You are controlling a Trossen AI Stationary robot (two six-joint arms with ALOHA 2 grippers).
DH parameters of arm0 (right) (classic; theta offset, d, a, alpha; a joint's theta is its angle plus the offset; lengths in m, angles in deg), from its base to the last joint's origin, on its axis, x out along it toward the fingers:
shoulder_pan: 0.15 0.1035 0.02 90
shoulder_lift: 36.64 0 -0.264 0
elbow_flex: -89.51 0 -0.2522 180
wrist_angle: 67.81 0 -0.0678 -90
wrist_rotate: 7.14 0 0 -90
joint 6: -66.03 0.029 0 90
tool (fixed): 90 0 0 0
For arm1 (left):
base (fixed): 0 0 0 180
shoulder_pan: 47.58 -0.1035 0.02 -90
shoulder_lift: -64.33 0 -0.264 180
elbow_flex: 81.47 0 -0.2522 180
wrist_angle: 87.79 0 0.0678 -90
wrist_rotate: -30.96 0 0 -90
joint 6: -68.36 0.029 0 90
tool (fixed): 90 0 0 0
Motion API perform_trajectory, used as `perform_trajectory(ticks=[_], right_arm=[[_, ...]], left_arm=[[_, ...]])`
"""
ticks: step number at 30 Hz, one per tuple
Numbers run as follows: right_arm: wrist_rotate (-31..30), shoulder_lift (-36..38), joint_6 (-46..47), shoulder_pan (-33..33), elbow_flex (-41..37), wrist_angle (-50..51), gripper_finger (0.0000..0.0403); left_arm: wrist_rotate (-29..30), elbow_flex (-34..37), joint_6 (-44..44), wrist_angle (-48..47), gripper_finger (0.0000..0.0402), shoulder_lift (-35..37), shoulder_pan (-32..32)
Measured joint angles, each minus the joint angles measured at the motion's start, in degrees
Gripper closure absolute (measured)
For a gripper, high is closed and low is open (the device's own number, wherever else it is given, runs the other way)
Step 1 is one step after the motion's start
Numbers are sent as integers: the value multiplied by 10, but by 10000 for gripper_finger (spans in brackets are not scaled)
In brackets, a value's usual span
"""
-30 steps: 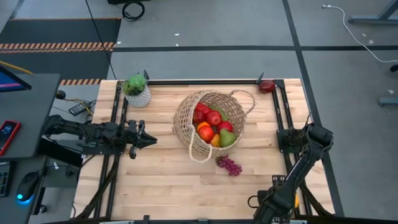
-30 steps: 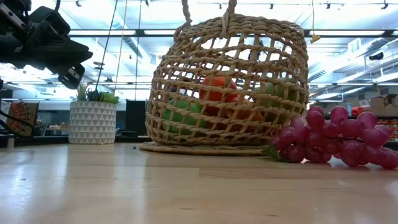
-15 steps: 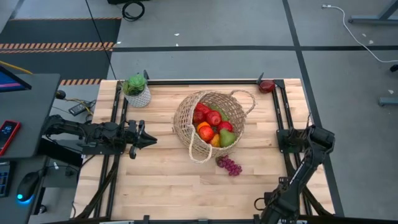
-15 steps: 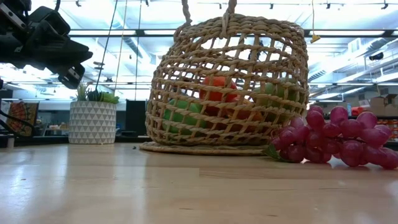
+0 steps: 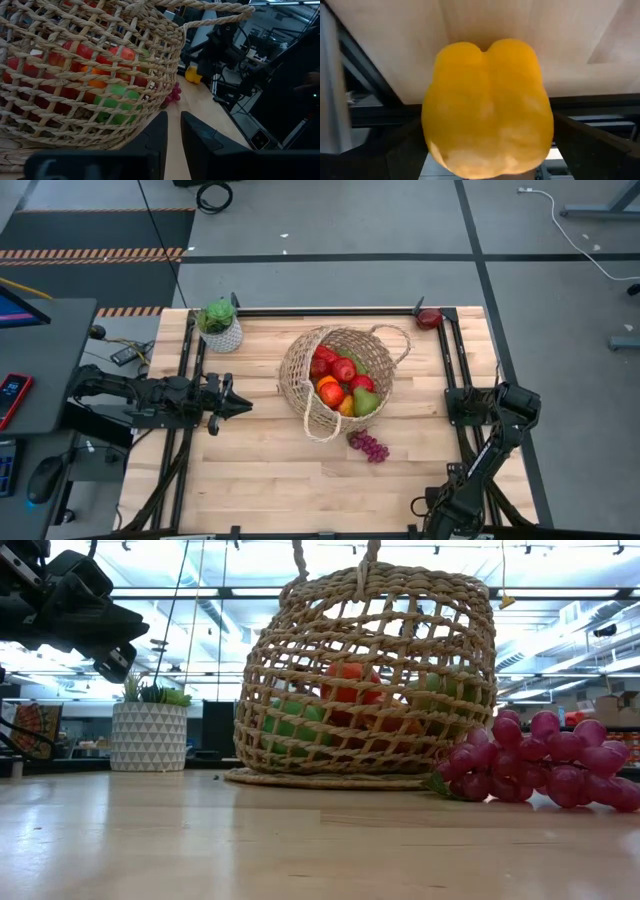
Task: Build produce basket
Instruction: Put the yellow bell pepper into the woven basket
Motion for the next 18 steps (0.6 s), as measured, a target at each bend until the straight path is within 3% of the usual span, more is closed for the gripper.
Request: perform_trajectory(ticks=[6, 14, 18], right_arm=[[-17, 0, -27, 0, -3, -20, 14], [-32, 0, -38, -3, -3, -29, 89], [-36, 8, -59, -15, -1, -23, 107]], left_arm=[[0, 0, 0, 0, 340, 0, 0], [0, 0, 0, 0, 343, 0, 0], [0, 0, 0, 0, 342, 0, 0]])
